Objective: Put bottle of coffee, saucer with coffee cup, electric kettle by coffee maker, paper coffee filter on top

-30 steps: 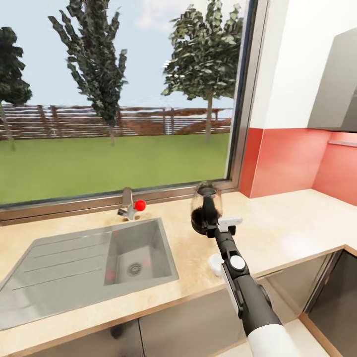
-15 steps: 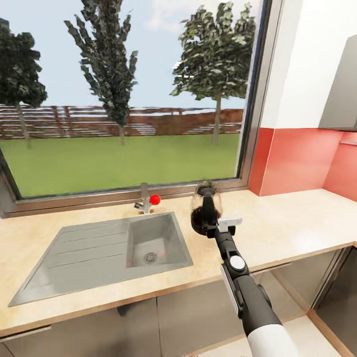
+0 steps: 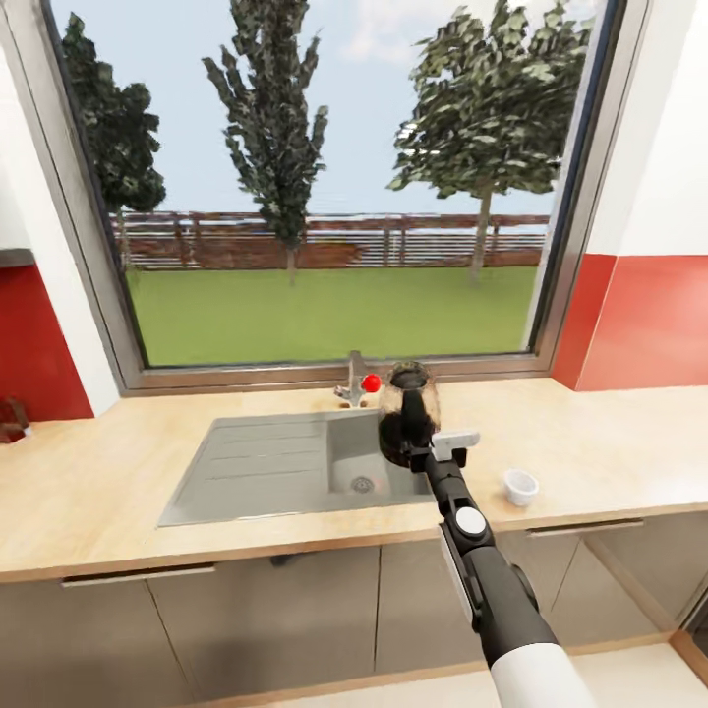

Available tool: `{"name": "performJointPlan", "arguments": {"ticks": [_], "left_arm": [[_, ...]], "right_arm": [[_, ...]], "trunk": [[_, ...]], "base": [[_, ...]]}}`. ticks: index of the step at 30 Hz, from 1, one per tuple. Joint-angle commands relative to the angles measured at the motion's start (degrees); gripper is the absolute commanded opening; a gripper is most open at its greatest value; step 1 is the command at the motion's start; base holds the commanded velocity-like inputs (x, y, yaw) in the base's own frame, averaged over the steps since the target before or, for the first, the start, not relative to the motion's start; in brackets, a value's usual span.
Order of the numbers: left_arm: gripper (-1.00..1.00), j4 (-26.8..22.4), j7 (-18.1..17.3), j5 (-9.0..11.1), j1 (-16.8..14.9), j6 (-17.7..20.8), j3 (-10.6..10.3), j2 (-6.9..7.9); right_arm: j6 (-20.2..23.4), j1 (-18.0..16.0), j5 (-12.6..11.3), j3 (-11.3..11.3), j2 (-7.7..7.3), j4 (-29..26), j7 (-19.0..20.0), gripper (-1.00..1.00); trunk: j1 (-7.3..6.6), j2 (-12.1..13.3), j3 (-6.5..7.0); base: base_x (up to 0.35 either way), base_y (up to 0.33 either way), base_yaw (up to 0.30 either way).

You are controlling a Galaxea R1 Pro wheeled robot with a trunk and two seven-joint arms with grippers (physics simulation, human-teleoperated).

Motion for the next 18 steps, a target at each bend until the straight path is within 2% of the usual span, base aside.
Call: {"name": "performJointPlan", "arguments": {"ticks": [1,4,8,18], "left_arm": [[1.0,0.2,0.1,-0.3,-0.1,-0.1,0.5,0.03],[1.0,0.1,0.1,-0.3,-0.1,-0.2,0.5,0.05],[1.0,-0.1,0.1,-0.3,-0.1,-0.2,0.4,0.04],[1.0,-0.2,-0.8,-0.4,-0.1,-0.2,0.2,-0.15]], "right_arm": [[-0.1,0.0,0.6,0.0,0.01,0.0,-0.3,-1.0],[-0.1,0.0,0.6,0.0,0.01,0.0,-0.3,-1.0],[-0.1,0.0,0.6,0.0,0.01,0.0,-0.3,-1.0],[-0.1,0.0,0.6,0.0,0.01,0.2,-0.3,-1.0]], "trunk": [[-0.01,-0.1,-0.02],[-0.01,-0.1,-0.02],[-0.01,-0.1,-0.02],[-0.01,-0.1,-0.02]], "base": [[-0.274,0.225,0.276],[-0.231,0.247,0.276],[-0.057,0.186,0.276],[-0.002,0.008,0.276]]}}
